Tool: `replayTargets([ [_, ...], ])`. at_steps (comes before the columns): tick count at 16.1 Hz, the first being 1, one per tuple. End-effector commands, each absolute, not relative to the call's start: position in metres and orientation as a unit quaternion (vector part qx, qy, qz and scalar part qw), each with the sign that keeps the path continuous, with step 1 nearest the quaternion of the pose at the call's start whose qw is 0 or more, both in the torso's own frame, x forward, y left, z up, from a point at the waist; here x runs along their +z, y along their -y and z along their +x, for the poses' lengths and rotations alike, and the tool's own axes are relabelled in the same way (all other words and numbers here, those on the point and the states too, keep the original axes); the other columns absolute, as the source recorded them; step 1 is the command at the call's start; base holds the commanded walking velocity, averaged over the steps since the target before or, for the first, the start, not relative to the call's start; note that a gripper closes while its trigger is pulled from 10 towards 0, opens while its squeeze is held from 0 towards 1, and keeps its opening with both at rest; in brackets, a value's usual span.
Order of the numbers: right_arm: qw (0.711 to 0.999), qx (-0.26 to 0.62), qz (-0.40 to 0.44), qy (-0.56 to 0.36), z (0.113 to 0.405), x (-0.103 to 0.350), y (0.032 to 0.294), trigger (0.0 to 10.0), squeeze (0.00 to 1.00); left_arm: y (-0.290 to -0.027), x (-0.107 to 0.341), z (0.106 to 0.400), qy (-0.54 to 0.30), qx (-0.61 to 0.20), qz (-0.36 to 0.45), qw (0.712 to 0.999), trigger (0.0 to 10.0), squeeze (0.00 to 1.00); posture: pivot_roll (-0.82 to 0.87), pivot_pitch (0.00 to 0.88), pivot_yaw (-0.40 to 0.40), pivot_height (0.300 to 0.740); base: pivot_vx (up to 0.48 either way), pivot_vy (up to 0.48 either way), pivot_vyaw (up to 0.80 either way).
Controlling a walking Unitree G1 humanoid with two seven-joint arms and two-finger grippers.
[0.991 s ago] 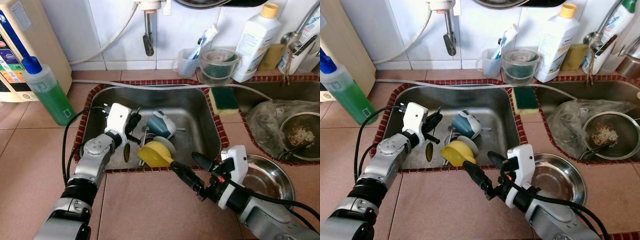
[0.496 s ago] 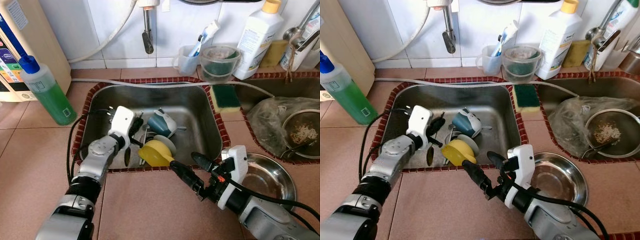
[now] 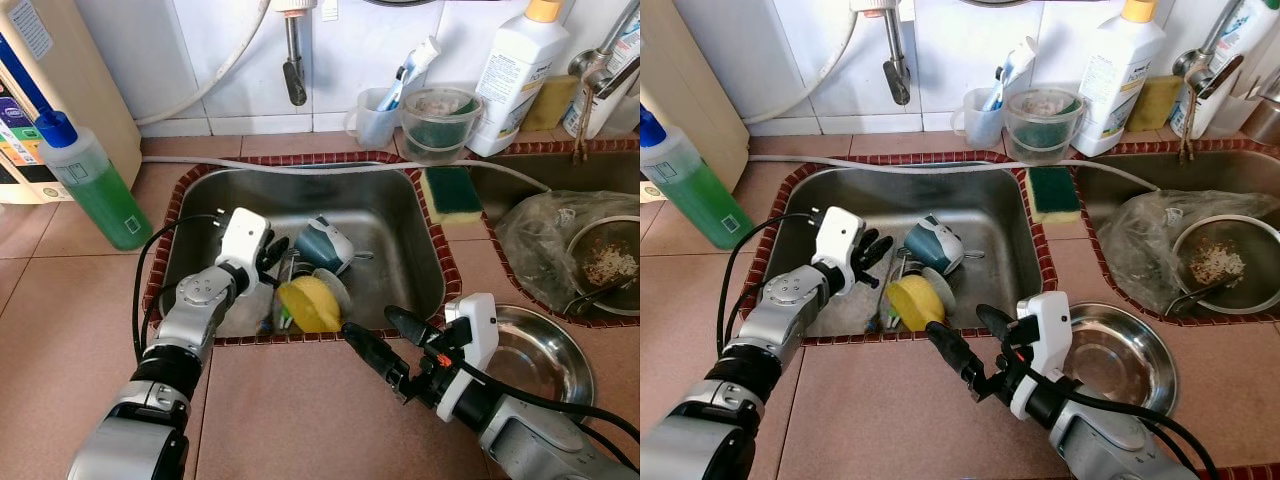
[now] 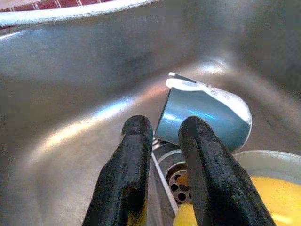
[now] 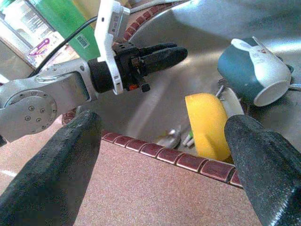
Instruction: Kitchen organization
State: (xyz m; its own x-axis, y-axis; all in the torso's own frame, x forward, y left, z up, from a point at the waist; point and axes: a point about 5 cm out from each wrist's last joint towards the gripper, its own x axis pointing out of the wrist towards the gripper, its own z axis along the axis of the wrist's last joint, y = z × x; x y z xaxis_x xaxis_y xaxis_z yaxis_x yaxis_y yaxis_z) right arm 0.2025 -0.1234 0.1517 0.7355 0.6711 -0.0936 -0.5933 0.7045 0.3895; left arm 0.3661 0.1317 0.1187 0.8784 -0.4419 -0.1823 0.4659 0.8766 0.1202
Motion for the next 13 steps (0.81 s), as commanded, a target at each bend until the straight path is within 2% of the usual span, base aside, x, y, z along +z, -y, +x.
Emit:
replayTargets([
  [1, 0.917, 0.345, 0.168, -0.107, 0.202, 0.155, 0.123, 10.0, 0.0, -0.137, 0.121, 0.368, -0.075, -0.229, 0.081, 0.967, 10.0, 1.0, -0.24, 0.178, 0.075, 0.74, 0.0, 0.0, 0.0],
  [7, 0.926, 0.33, 0.168, -0.076, 0.217, 0.159, 0.123, 10.0, 0.0, -0.145, 0.148, 0.372, -0.007, -0.213, 0.03, 0.977, 10.0, 1.0, -0.23, 0.132, 0.07, 0.74, 0.0, 0.0, 0.0],
  [11, 0.932, 0.323, 0.164, -0.017, 0.231, 0.171, 0.122, 10.0, 0.0, -0.147, 0.171, 0.358, 0.06, -0.228, 0.004, 0.972, 10.0, 0.96, -0.23, 0.097, 0.072, 0.74, 0.0, 0.0, 0.0],
  [12, 0.944, 0.291, 0.153, 0.02, 0.238, 0.176, 0.127, 10.0, 0.0, -0.149, 0.183, 0.346, 0.099, -0.223, 0.004, 0.97, 10.0, 0.06, -0.23, 0.079, 0.072, 0.74, 0.0, 0.0, 0.0],
  [13, 0.951, 0.27, 0.148, 0.031, 0.243, 0.177, 0.131, 10.0, 0.0, -0.149, 0.186, 0.341, 0.111, -0.221, 0.003, 0.969, 10.0, 0.0, -0.23, 0.075, 0.072, 0.74, 0.0, 0.0, 0.0],
])
